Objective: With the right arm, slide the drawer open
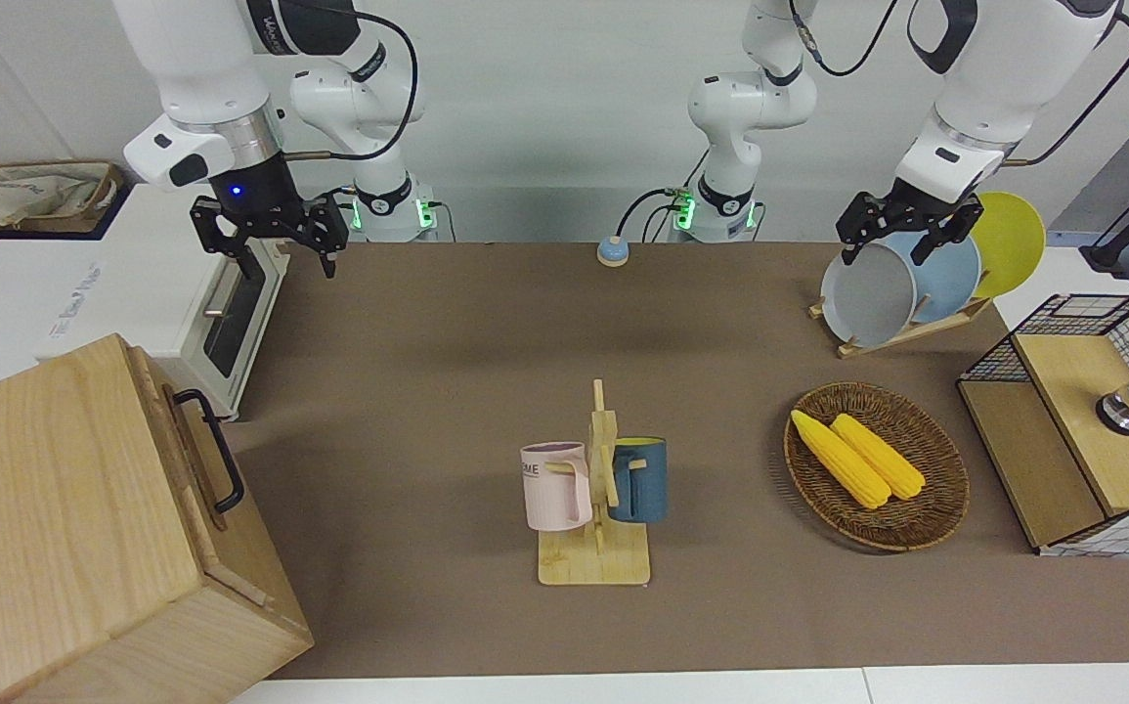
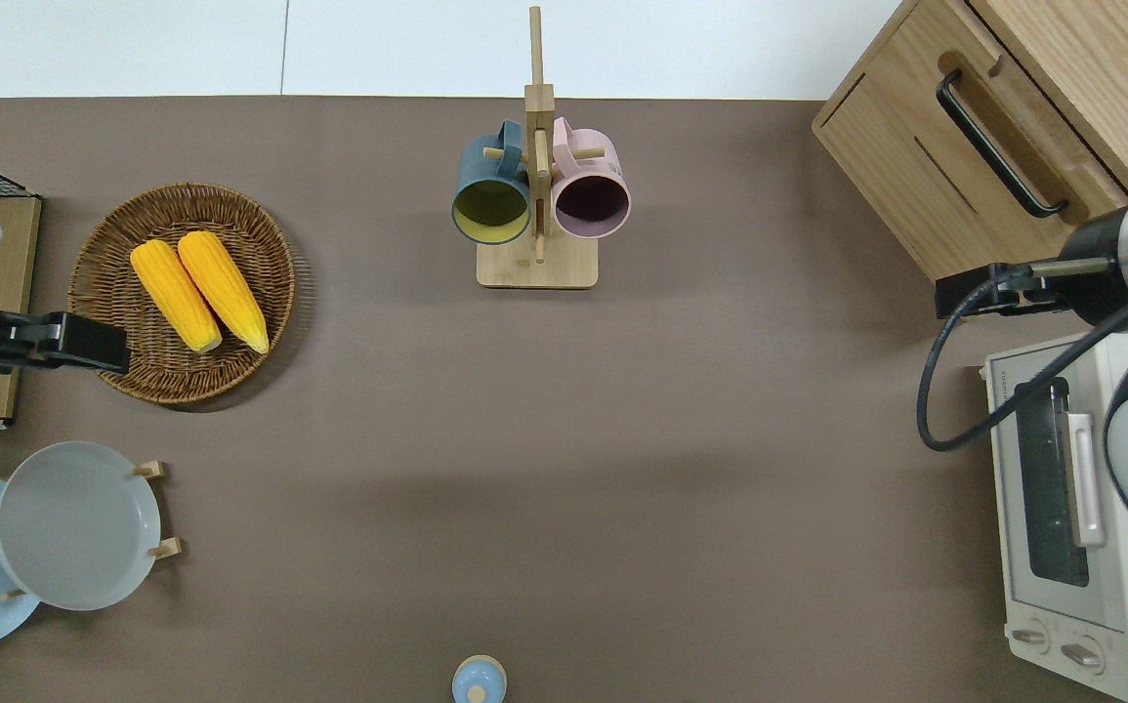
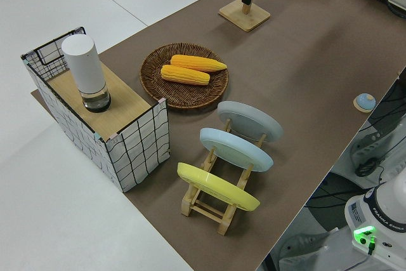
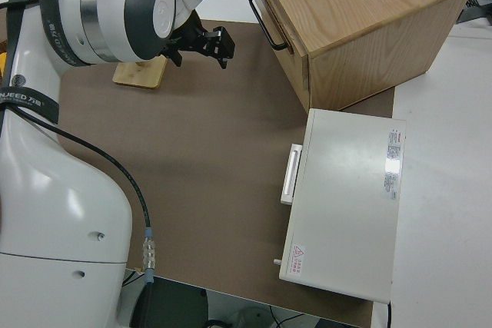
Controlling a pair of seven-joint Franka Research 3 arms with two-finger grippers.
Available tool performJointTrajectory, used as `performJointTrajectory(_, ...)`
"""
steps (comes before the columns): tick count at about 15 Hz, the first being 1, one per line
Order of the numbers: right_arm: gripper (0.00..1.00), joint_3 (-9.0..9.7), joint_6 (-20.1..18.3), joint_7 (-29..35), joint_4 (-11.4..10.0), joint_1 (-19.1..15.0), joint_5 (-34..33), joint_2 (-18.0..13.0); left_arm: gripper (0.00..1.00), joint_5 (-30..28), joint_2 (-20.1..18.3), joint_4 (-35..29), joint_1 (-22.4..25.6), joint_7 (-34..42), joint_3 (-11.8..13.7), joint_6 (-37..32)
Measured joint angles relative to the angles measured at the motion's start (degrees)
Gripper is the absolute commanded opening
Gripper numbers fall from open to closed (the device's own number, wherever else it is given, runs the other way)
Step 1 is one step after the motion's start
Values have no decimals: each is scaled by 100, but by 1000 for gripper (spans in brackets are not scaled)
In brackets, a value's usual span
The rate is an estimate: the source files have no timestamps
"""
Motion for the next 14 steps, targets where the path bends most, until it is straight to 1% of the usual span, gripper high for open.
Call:
performJointTrajectory(6, 987, -36, -1, 0, 4, -31, -8, 1, 993, 0, 0, 0, 0, 0, 0, 0)
performJointTrajectory(14, 987, -36, -1, 4, 8, -75, -41, 11, 993, 0, 0, 0, 0, 0, 0, 0)
